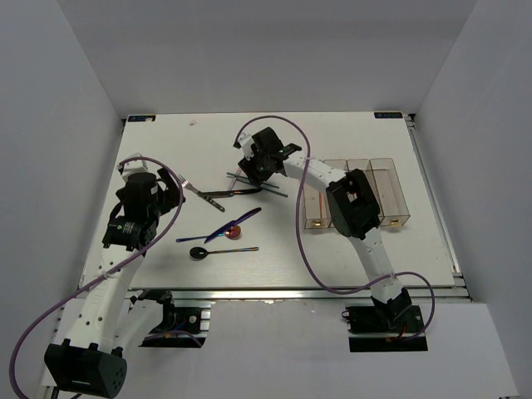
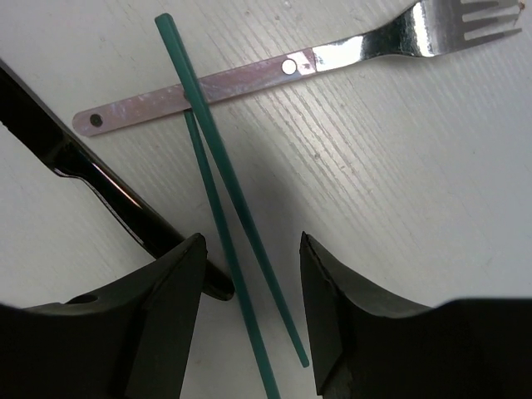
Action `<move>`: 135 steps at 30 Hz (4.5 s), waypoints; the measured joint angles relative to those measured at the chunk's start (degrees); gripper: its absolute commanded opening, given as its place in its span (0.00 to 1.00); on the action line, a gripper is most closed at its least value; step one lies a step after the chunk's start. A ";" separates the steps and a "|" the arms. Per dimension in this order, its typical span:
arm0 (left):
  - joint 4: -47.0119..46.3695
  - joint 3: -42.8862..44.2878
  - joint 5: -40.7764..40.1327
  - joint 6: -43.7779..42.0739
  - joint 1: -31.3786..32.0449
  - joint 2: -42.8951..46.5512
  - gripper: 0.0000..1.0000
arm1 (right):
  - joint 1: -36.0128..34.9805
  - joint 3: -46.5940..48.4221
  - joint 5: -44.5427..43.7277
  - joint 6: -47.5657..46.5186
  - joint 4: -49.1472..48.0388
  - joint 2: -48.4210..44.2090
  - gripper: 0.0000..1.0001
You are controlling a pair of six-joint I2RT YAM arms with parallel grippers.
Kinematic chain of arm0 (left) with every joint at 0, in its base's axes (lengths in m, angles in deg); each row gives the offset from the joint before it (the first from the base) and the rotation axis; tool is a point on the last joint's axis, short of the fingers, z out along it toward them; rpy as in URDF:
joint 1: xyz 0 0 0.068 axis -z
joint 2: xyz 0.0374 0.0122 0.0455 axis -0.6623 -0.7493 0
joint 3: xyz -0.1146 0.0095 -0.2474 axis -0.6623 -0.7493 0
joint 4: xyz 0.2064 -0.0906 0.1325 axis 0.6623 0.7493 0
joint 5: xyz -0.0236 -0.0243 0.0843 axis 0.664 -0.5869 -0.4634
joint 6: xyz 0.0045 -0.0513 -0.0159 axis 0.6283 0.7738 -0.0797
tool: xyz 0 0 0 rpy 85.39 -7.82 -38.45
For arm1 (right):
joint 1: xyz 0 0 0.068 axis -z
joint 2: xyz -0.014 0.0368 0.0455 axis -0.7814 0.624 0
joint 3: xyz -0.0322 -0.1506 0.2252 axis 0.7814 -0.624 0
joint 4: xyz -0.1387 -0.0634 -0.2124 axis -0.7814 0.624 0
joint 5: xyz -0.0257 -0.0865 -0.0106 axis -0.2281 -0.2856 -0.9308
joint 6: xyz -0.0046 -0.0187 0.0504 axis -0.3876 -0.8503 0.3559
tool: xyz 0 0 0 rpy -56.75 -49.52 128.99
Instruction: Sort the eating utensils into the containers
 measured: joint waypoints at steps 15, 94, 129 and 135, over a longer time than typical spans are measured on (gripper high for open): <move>-0.02 -0.07 1.16 -0.22 0.02 0.02 0.98 | -0.09 3.89 2.36 -1.60 -0.26 3.56 0.45; 0.22 -0.07 -0.28 -0.35 -0.11 -1.99 0.98 | 11.93 -31.80 -24.26 33.46 -1.29 -38.93 0.02; 0.42 -0.07 -1.75 -0.33 -0.22 -1.88 0.98 | -2.60 -0.76 -3.61 7.63 -1.86 -7.93 0.65; 0.42 -0.07 -1.66 -0.33 -0.22 -1.77 0.98 | -1.36 5.05 -4.66 3.56 3.80 1.14 0.62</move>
